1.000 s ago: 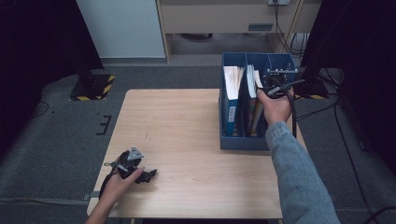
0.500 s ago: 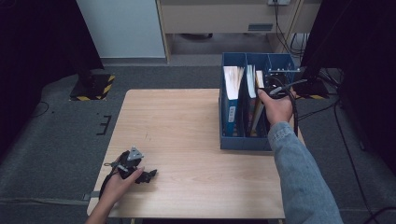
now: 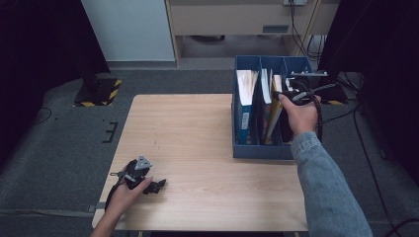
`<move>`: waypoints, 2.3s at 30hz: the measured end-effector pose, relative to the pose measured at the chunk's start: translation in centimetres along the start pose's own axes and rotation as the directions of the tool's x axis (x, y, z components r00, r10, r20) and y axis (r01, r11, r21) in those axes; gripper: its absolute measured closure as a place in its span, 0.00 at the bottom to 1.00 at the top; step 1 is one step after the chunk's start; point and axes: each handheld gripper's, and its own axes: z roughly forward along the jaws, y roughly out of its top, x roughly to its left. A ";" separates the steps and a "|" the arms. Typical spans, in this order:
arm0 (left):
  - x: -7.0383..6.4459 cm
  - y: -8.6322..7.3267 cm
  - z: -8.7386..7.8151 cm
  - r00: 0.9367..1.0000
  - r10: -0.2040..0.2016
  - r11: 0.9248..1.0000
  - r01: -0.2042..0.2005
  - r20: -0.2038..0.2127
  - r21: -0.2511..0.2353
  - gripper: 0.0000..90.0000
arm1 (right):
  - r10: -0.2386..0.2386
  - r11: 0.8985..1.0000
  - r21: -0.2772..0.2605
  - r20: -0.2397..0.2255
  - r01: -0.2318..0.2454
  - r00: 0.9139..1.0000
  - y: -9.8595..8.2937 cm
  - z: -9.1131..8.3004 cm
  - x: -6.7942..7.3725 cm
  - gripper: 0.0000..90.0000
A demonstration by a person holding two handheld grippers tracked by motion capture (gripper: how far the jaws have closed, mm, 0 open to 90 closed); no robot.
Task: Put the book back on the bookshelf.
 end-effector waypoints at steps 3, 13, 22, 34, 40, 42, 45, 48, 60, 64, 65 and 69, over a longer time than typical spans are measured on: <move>0.0 0.0 0.0 1.000 0.000 1.000 0.000 0.000 0.000 0.00 | 0.003 1.000 -0.010 -0.005 -0.003 1.000 0.0 -0.5 -0.1 0.66; 0.0 0.0 0.0 1.000 0.001 1.000 -0.001 0.001 -0.001 0.00 | -0.018 1.000 -0.024 -0.016 0.018 1.000 0.0 -1.6 0.1 0.65; 0.0 0.0 0.0 1.000 0.001 1.000 -0.001 0.004 -0.001 0.00 | -0.065 0.998 -0.026 -0.020 0.065 0.998 -0.7 -2.6 0.4 0.61; 0.0 -0.1 -0.1 1.000 0.007 1.000 -0.007 0.007 0.003 0.00 | -0.072 0.997 -0.030 -0.046 0.071 0.996 -2.1 -4.0 -0.3 0.54; 0.0 -0.1 -0.1 1.000 0.007 1.000 -0.007 0.007 0.001 0.00 | -0.075 0.996 -0.043 -0.078 0.072 0.994 -3.0 -4.1 -0.5 0.40; 0.0 -0.1 -0.1 1.000 0.008 1.000 -0.008 0.007 0.002 0.00 | -0.076 0.996 -0.049 -0.088 0.072 0.993 -3.3 -4.2 -0.6 0.38; 0.0 -0.1 -0.1 1.000 0.007 1.000 -0.007 0.007 0.003 0.00 | -0.092 0.994 -0.068 -0.090 0.086 0.992 -3.6 -4.5 -0.7 0.37; 0.0 -0.1 -0.1 1.000 0.007 1.000 -0.007 0.006 0.002 0.00 | -0.084 0.995 -0.062 -0.104 0.077 0.991 -4.0 -4.6 -0.9 0.34; -0.1 -0.1 0.0 1.000 0.003 1.000 -0.003 0.002 -0.004 0.00 | -0.125 0.991 -0.057 -0.140 0.118 0.982 -5.7 -5.5 -0.3 0.21; -0.1 -0.1 -0.1 1.000 0.004 1.000 -0.004 0.001 -0.002 0.00 | -0.125 0.992 -0.055 -0.149 0.118 0.981 -6.5 -5.6 0.1 0.15; -0.1 -0.1 -0.1 1.000 0.003 1.000 -0.003 0.001 -0.004 0.00 | -0.123 0.992 -0.053 -0.149 0.116 0.981 -6.8 -5.6 0.1 0.14; -0.1 -0.2 -0.1 1.000 0.002 1.000 -0.002 0.001 -0.008 0.00 | -0.132 0.991 -0.051 -0.151 0.125 0.980 -7.8 -5.5 0.5 0.12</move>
